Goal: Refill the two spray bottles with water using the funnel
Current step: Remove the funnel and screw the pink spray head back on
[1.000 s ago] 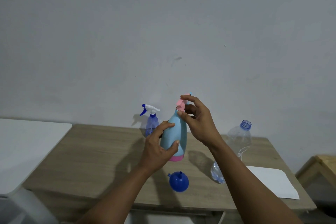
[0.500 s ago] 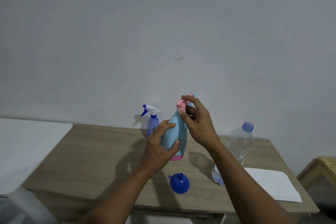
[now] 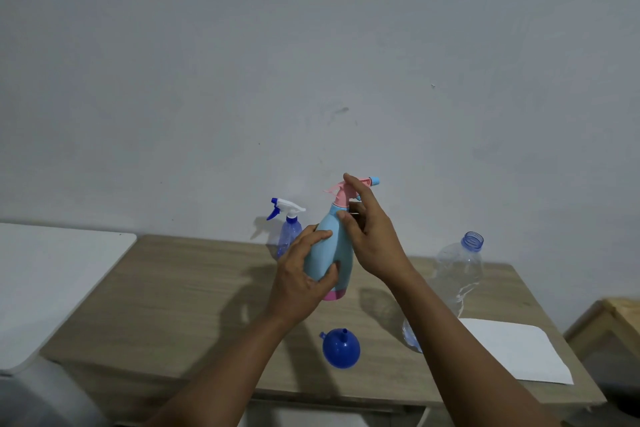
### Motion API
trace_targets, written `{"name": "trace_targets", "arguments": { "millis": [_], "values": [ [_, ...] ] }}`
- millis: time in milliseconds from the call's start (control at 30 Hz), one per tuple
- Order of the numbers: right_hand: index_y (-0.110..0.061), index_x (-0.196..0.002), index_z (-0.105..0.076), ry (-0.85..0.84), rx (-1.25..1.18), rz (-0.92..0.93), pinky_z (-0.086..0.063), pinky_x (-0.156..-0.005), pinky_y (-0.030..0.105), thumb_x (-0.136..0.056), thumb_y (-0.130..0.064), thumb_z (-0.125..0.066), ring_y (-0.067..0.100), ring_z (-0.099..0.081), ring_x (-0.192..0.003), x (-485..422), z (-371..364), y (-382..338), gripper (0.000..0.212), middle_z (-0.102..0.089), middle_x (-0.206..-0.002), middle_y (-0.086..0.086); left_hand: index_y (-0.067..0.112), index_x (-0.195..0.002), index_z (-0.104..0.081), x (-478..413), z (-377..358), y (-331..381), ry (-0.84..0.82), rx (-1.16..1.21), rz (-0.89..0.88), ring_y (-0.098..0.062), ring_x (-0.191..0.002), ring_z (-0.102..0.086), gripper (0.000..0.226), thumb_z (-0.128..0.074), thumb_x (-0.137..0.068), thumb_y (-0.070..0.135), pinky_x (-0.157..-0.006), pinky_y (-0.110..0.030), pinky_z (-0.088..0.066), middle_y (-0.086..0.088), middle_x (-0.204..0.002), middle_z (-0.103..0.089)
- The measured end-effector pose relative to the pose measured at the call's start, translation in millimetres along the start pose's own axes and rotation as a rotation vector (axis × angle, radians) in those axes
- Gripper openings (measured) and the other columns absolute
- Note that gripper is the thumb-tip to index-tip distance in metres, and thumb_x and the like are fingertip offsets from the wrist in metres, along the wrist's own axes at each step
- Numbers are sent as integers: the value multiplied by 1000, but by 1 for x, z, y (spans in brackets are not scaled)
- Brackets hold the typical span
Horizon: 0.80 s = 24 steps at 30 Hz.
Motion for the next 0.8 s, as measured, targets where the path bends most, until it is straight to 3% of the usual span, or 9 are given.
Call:
{"name": "trace_targets", "arguments": {
  "millis": [100, 200, 267, 333, 500, 600, 667, 800],
  "values": [
    [-48, -143, -37, 38, -19, -23, -56, -93, 30, -99, -25, -60, -2, -66, -101, 0, 1, 5, 55, -69, -109, -18, 34, -128, -53, 3, -1, -3, -5, -4, 2, -5, -127, -51, 61, -81, -79, 11, -88, -10, -47, 2, -137, -55],
    [-54, -148, -25, -12, -21, -25, -51, -91, 19, -104, -29, -50, -9, -61, -105, 1, 2, 3, 56, -56, -120, -31, 31, -129, -53, 4, -1, -2, -18, -24, -22, -3, -128, -49, 57, -78, -80, 20, -90, -9, -46, 3, -138, -53],
    [-52, -147, -26, -41, -21, -6, -49, -98, 24, -107, -29, -44, -2, -58, -116, 0, 2, 0, 50, -50, -131, -29, 34, -131, -50, 3, -1, -1, -30, -45, -32, -3, -128, -48, 58, -77, -81, 24, -91, -10, -47, 3, -138, -52],
    [-47, -140, -37, -29, -68, -5, -53, -99, 29, -105, -25, -49, 2, -62, -116, -1, 5, -1, 43, -57, -125, -30, 37, -131, -49, 2, -1, 0, -30, -58, -37, -4, -127, -49, 61, -79, -81, 19, -92, -11, -48, 5, -138, -52],
    [-29, -127, -53, 40, -189, -44, -59, -92, 36, -92, -11, -71, 14, -74, -96, -3, 13, 2, 43, -74, -104, 0, 32, -131, -51, 5, -1, 1, -33, -70, -56, -6, -126, -51, 57, -78, -81, 23, -94, -12, -48, 3, -139, -53],
    [-28, -125, -55, 75, -203, -66, -60, -89, 39, -88, -11, -76, 18, -75, -91, -2, 14, 5, 46, -74, -102, 4, 33, -132, -51, 8, -3, 2, -32, -100, -61, -4, -125, -50, 53, -71, -83, 37, -94, -9, -46, 9, -140, -49],
    [-31, -126, -53, 58, -185, -68, -60, -88, 34, -91, -15, -73, 15, -74, -92, -2, 13, 6, 44, -75, -100, 1, 33, -131, -51, 9, -4, 2, -26, -115, -58, -6, -124, -51, 52, -69, -83, 40, -94, -9, -47, 10, -140, -48],
    [-37, -133, -47, -7, 12, -75, -49, -76, 7, -96, -25, -66, -8, -66, -88, -1, 14, 2, 43, -68, -96, -18, 31, -132, -52, 11, -4, -2, -34, -171, -54, -16, -124, -54, 53, -65, -82, 44, -95, -27, -55, 1, -143, -50]
  ]
}}
Point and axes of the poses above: each hand's wrist, its own x-axis away from the middle knuckle, its own z-axis out of the back of the hand, y = z × x, the point moved 9 cm from there along -x, towards the middle knuckle
